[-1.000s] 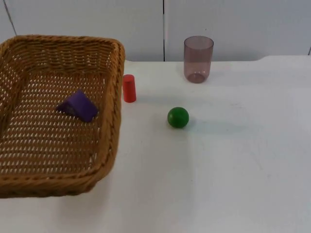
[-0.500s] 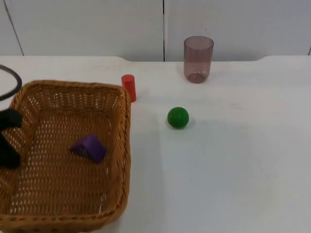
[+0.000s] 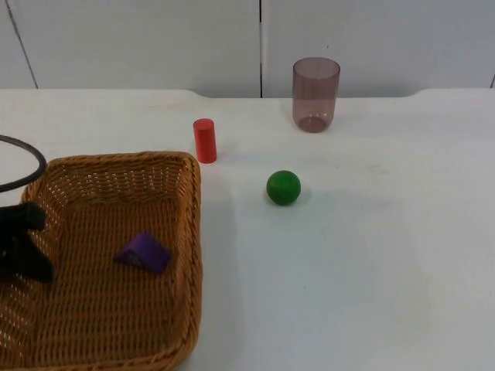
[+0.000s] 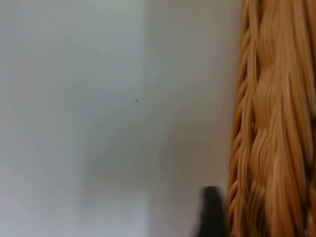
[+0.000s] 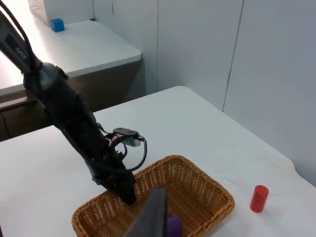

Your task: Pick up the basket with the left hand and place the triangular block into the basket with the right hand.

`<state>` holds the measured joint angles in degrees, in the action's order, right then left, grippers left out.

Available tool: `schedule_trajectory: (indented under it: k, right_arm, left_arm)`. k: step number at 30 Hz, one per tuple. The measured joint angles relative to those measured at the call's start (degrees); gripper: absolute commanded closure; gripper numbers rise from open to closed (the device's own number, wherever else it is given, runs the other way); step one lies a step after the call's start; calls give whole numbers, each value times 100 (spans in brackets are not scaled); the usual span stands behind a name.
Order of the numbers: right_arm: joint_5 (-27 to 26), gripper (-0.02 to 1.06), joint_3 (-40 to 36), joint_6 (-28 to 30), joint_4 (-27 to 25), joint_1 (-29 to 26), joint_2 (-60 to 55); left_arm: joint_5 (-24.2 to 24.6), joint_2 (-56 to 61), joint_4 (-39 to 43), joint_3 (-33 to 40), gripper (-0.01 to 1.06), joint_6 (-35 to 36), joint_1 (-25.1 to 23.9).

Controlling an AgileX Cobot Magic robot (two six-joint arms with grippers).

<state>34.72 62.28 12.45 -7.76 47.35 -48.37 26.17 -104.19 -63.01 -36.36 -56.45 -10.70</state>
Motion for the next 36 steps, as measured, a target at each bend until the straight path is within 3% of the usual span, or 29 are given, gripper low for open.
schedule_trajectory:
  k: [3, 7, 12, 19, 27, 32, 36]
  right_arm:
    - [0, 24, 0, 0, 0, 0, 0]
    - [0, 24, 0, 0, 50, 0, 0]
    - [0, 24, 0, 0, 125, 0, 32]
    - [-11, 24, 0, 0, 125, 0, 32]
    - [-11, 24, 0, 0, 236, 0, 71]
    - [-11, 24, -13, 0, 286, 0, 404]
    - [86, 24, -25, 0, 322, 0, 875]
  left_arm:
    - [-57, 38, -13, 10, 12, -77, 0]
    - [-380, 606, 46, 10, 3, -138, -27]
    - [-699, 1704, 287, 10, 3, -158, -39]
    - [-745, 3420, 336, 21, 3, -160, -61]
    - [40, 5380, 359, 21, 3, -160, -61]
    - [303, 6041, 458, 21, 3, 73, 408]
    - [497, 6417, 780, 21, 3, 483, 1158]
